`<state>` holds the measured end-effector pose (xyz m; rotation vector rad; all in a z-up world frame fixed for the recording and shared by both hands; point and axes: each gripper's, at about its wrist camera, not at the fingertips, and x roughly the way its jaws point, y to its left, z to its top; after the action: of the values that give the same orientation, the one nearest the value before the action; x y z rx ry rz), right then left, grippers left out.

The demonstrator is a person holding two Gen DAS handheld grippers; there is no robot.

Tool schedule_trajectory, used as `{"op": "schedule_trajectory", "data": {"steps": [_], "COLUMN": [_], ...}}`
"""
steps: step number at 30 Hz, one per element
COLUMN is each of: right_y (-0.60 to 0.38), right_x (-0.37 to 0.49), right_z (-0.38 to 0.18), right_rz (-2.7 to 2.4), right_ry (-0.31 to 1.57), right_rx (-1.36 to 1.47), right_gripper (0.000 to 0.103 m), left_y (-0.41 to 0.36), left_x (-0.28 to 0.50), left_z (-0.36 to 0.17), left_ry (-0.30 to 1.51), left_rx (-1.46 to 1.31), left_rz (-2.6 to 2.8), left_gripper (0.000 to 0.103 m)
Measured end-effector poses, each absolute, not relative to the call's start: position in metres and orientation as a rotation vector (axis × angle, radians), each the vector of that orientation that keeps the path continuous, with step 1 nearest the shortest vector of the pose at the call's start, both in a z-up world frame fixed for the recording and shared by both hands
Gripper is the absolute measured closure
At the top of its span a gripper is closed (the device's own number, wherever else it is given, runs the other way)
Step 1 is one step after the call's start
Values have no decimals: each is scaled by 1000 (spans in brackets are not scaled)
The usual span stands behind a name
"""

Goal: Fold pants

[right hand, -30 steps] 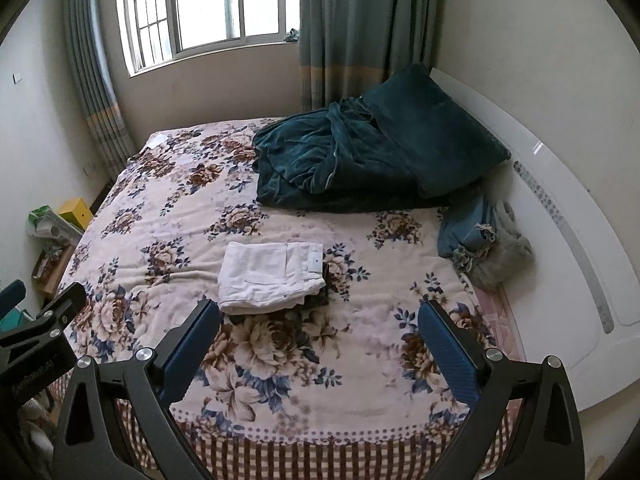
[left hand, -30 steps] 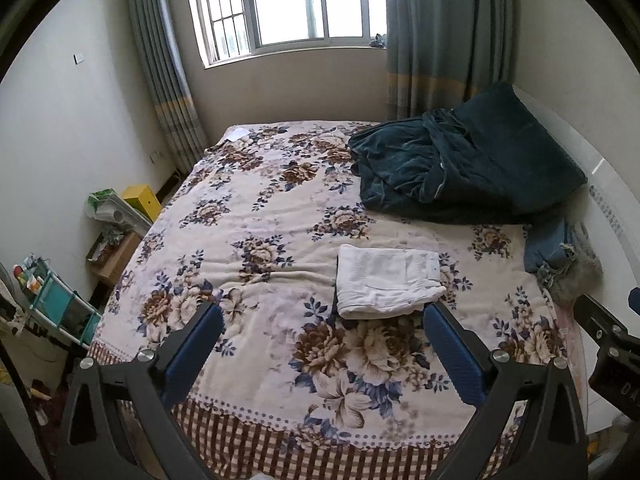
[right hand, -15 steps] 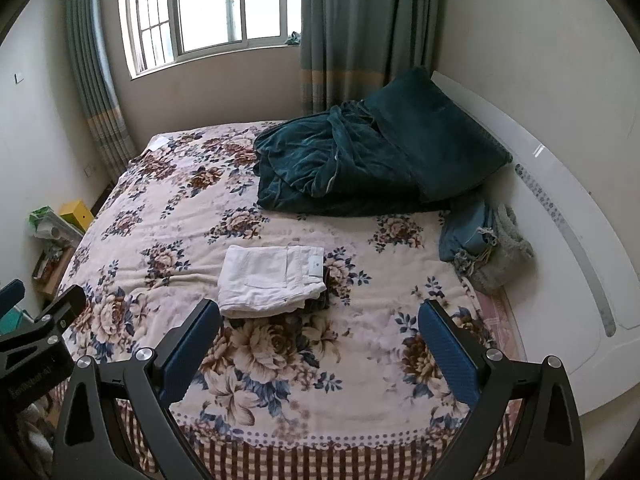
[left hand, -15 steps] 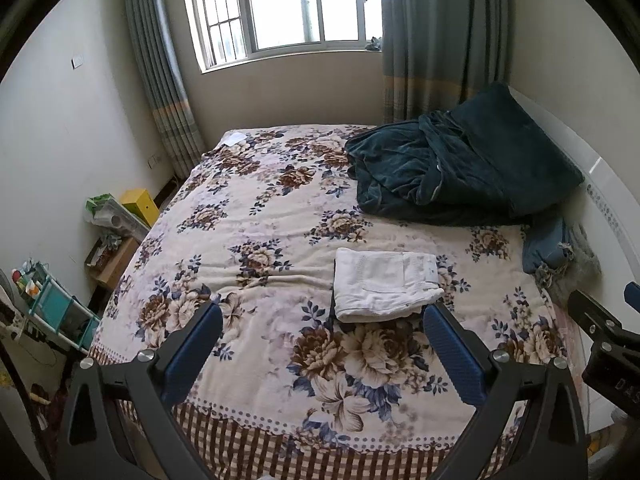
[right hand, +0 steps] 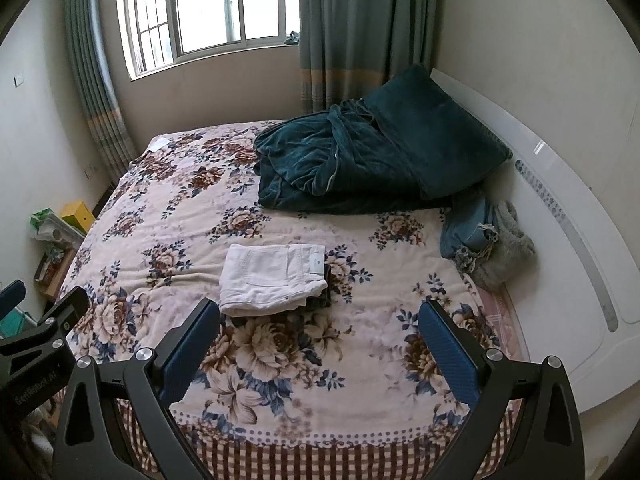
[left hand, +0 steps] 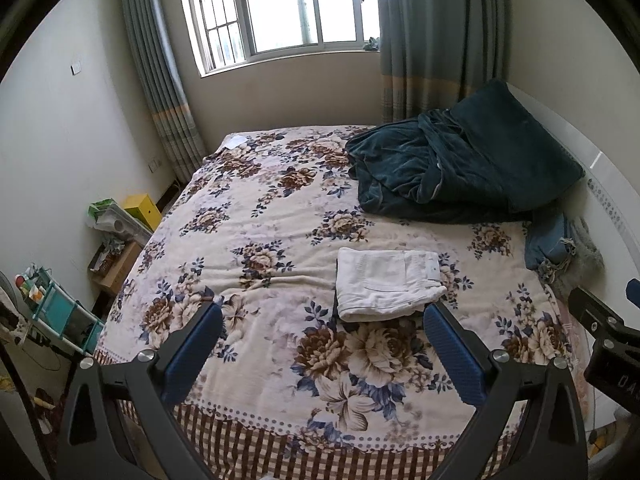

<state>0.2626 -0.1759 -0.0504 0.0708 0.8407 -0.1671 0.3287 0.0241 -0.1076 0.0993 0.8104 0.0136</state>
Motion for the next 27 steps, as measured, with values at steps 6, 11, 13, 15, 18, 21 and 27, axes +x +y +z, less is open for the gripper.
{"op": "schedule_trajectory", "data": {"steps": [6, 11, 13, 15, 18, 21, 27], "right_y": [-177, -177, -178, -177, -177, -177, -177], "right_x": [258, 256, 257, 257, 258, 258, 258], "right_z": [-52, -52, -49, -50, -48, -48, -49], "right_rz": [-172, -171, -169, -170, -169, -167, -170], "right_ry": [837, 833, 831, 831, 830, 831, 832], "right_rx": [67, 69, 69, 67, 73, 72, 68], "right_gripper": [2, 2, 2, 2, 2, 2, 2], "left_y": [23, 22, 22, 22, 22, 22, 22], "left_x": [328, 328, 328, 328, 327, 328, 329], "left_z": [-108, -107, -107, -107, -107, -107, -103], "left_ry": [802, 799, 799, 798, 797, 798, 793], "left_rx": [100, 101, 100, 101, 100, 99, 105], "left_rz": [16, 15, 15, 16, 15, 16, 18], "left_gripper": [0, 0, 0, 0, 0, 0, 0]}}
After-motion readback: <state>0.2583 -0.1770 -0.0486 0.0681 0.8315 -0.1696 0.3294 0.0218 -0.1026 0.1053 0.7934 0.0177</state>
